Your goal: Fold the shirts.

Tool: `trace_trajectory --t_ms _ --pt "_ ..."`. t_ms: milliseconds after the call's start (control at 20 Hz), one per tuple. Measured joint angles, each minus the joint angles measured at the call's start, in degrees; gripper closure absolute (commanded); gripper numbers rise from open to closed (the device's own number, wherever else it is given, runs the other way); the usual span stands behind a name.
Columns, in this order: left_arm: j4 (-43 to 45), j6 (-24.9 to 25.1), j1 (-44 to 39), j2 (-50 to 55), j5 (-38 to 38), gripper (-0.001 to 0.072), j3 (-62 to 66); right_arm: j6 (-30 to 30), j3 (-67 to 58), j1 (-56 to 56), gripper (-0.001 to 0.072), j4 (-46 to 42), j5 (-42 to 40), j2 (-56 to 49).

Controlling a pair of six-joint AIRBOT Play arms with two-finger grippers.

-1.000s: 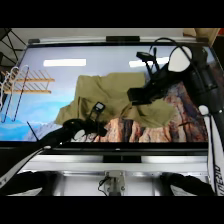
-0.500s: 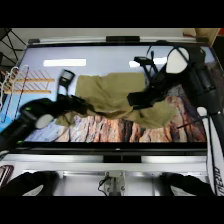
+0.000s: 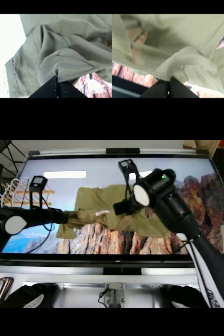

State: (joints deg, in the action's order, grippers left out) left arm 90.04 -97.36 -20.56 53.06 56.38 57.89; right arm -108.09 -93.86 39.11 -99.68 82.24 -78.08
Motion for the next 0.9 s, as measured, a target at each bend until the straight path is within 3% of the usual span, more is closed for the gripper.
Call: trace_trajectory --t_ms 100,150,200,250,450,550,600,750,900 --pt "-0.2 -0.4 2.0 1.6 -0.5 0.0625 0.1 -1.8 0.0 0.5 0.0643 -0.5 -2.8 -1.1" --pt "-0.7 -0.5 2.7 2.9 -0.5 0.0538 0.1 -2.4 0.0 0.6 0.0643 -0.1 -3.8 -1.9" --pt "-1.4 -0.5 3.1 4.4 -0.7 0.0365 0.1 -2.8 0.0 0.7 0.0643 0.6 -4.5 -2.8" --pt "-2.3 -0.5 3.5 6.2 -1.2 0.0308 0.1 -3.2 0.0 0.8 0.0643 1.5 -5.2 -3.7" --pt "-4.6 1.7 4.5 12.4 -1.7 0.0295 0.3 -3.8 0.0 0.9 0.0643 4.2 -6.3 -6.0" --pt "-0.5 3.8 6.0 13.6 0.4 0.0100 1.0 -4.0 0.0 0.9 0.0642 4.9 -6.0 -6.5" --pt "3.4 4.6 7.5 13.9 2.2 0.0054 1.6 -4.0 0.0 0.9 0.0643 5.3 -5.4 -6.6" --pt "15.1 6.2 16.1 14.3 6.9 0.0048 3.1 -4.1 0.0 0.9 0.0642 5.4 -4.1 -6.8" --pt "18.0 9.1 29.9 14.6 6.9 0.0052 3.7 -4.2 0.0 0.9 0.0642 5.7 -2.9 -6.9"
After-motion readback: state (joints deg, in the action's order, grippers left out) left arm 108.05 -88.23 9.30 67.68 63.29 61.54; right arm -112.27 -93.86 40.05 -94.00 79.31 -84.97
